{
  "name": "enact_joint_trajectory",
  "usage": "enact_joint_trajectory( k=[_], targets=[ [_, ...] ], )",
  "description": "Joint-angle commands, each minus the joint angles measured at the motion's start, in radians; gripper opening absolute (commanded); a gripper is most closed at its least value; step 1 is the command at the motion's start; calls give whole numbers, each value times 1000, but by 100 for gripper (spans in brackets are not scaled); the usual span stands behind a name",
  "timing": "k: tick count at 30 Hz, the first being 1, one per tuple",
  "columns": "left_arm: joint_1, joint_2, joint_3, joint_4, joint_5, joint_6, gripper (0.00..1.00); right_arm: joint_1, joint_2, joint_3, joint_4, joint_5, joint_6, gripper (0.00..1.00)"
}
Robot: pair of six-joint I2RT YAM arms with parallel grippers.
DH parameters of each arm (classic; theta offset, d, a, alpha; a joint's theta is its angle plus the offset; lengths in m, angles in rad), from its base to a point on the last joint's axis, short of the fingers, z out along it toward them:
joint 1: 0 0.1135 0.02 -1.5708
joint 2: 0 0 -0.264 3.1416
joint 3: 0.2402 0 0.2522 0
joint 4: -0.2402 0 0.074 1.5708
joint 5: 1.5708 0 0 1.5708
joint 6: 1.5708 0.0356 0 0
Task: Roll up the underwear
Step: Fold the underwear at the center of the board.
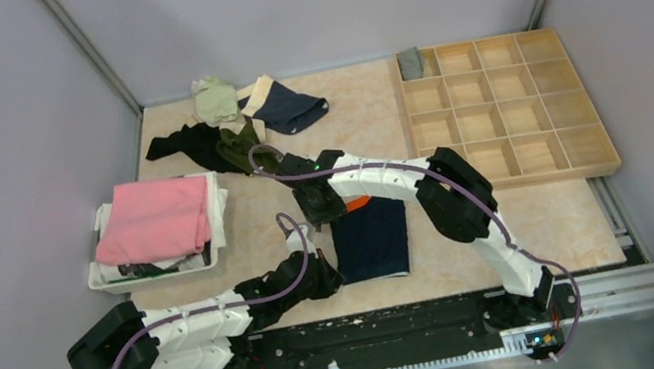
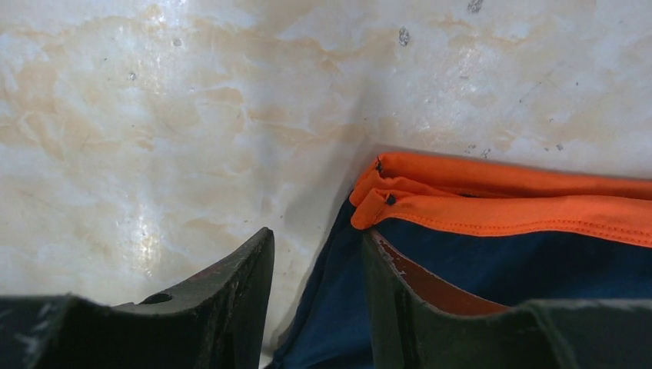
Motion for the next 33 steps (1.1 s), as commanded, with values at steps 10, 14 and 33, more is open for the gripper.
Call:
enact_joint_trajectory(
  k=[10, 14, 33],
  targets=[
    [-4, -9, -27, 14, 9, 3, 0, -30, 33, 11, -21, 97, -4, 41],
    [-5, -5, -22, 9, 7, 6, 0, -45, 25, -10, -10, 97, -7, 40],
    [-5, 8, -20, 5, 19, 22, 0, -91, 107, 18, -47, 121, -38, 24]
  ],
)
